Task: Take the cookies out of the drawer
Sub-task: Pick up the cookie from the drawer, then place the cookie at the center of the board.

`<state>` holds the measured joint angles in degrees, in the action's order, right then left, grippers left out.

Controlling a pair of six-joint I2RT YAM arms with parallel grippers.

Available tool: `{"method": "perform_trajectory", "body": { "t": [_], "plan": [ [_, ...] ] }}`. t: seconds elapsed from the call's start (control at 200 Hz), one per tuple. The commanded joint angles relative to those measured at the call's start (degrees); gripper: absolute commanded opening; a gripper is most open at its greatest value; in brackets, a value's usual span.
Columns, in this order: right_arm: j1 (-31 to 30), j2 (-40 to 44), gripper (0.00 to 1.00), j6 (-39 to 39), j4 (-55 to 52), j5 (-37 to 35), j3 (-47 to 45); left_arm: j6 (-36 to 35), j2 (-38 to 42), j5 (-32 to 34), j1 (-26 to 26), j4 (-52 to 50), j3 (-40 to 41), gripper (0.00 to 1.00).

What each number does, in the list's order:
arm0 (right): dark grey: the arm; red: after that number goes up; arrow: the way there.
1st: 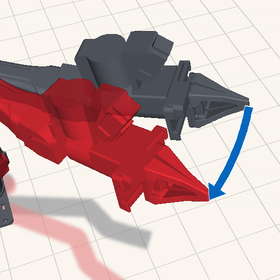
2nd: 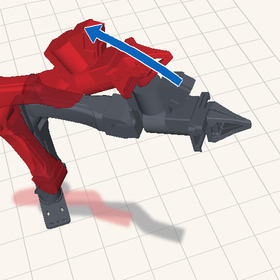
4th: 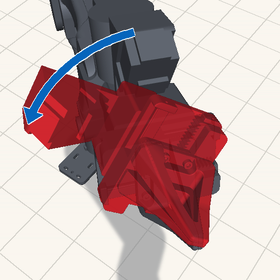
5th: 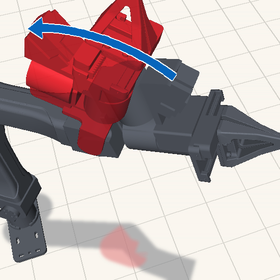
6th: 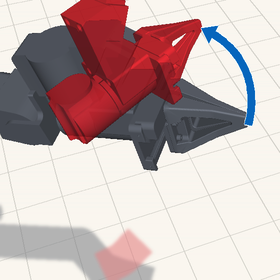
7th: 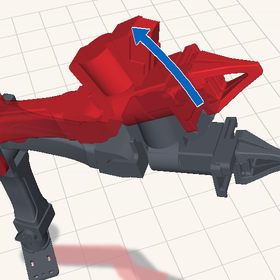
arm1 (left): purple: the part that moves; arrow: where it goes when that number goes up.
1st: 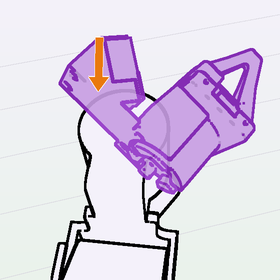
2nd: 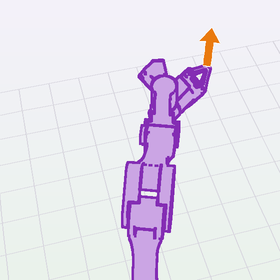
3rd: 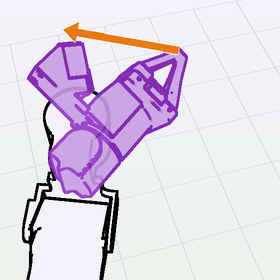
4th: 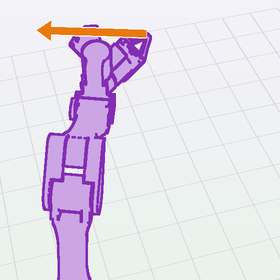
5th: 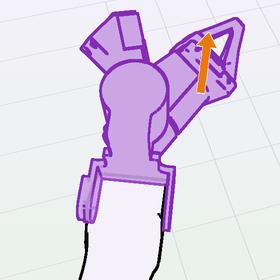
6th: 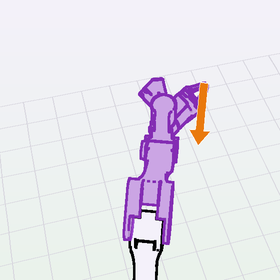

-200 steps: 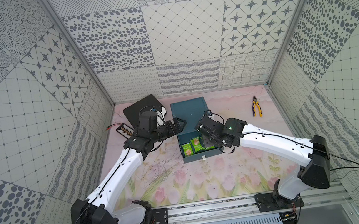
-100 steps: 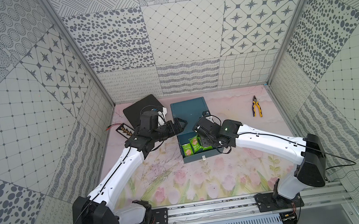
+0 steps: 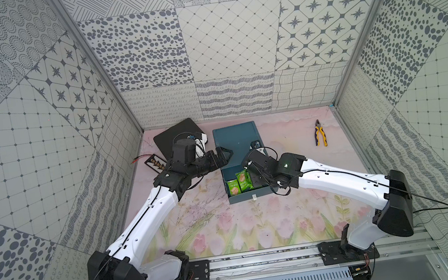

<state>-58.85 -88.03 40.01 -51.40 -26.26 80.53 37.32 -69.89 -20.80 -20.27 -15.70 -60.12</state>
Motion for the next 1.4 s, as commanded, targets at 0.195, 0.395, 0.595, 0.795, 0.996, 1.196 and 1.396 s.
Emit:
{"method": "perform_trajectory", "body": {
  "t": [0.195, 0.395, 0.595, 0.795, 0.996, 1.196, 1.396],
  "plan": [
    [-0.9, 5.8, 0.00, -1.0, 0.7, 3.0, 0.2, 0.2, 3.3, 1.0, -0.1, 0.4, 0.9, 0.98],
    [-0.8, 9.3, 0.00, -2.5, 0.8, 6.4, 1.1, 0.0, 3.9, 1.9, -0.1, -2.0, -0.3, 0.99],
    [1.0, 14.6, 0.00, -4.2, 2.4, 9.8, 0.6, 0.0, 5.6, 3.2, -0.1, -4.7, -1.8, 0.99],
    [7.3, 20.7, 0.00, -5.6, 5.5, 14.7, -1.8, 0.9, 5.8, 0.5, -1.1, -7.0, -6.2, 0.99],
    [21.6, 21.1, 0.00, -10.6, 5.5, 22.5, -4.0, 0.2, 3.3, 2.7, -6.4, -7.8, -9.8, 0.99],
    [34.9, 16.2, 0.00, -16.7, 10.7, 27.6, -9.6, -3.7, -2.3, 5.6, -12.1, -9.2, -13.1, 0.99],
    [38.7, 8.1, 0.00, -19.0, 18.5, 28.2, -15.2, -5.6, -2.6, 16.7, -12.4, -15.4, -14.1, 0.99]
  ]
}}
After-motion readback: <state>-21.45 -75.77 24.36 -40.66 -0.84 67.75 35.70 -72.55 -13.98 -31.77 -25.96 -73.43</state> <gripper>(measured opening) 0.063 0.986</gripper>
